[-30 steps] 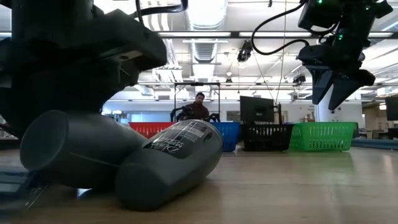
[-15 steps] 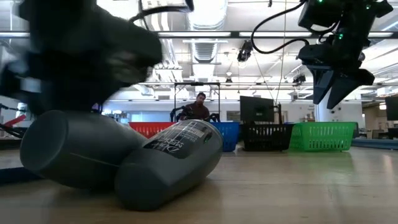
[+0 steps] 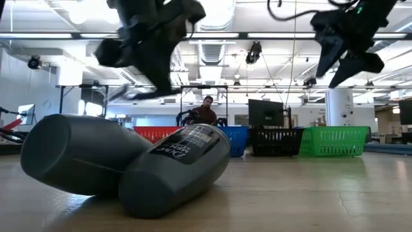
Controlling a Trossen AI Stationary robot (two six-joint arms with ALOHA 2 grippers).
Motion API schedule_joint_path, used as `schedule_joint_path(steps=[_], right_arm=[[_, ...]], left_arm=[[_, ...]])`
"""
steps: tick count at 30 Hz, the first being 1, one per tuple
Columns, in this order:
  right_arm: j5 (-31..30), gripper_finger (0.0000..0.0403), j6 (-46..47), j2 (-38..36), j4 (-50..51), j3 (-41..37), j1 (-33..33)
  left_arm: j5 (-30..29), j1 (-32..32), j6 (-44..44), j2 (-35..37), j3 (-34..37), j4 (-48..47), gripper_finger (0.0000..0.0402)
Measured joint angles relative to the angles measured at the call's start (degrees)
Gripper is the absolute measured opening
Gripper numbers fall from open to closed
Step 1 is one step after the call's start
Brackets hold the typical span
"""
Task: Pick & Place Travel size toiletries
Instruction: Put the blue razor into the green bin
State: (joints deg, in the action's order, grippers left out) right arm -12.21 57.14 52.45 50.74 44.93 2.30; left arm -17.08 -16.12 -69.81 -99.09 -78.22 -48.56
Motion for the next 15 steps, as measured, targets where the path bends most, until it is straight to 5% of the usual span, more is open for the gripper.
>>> schedule_joint_path(steps=[4,8,15], right_arm=[[-2.8,0.0242,0.4,-3.9,-0.1,0.9,-3.0],[-9.1,0.0247,3.2,-8.3,-0.7,2.6,-6.8],[-21.2,0.0255,3.6,-12.2,-9.4,5.3,-10.7]], left_arm=[[0.5,5.5,6.6,4.1,2.2,10.6,0.0018],[6.4,12.5,10.9,6.5,6.8,31.9,0.0018],[14.5,23.8,10.3,2.6,10.7,61.0,0.0018]])
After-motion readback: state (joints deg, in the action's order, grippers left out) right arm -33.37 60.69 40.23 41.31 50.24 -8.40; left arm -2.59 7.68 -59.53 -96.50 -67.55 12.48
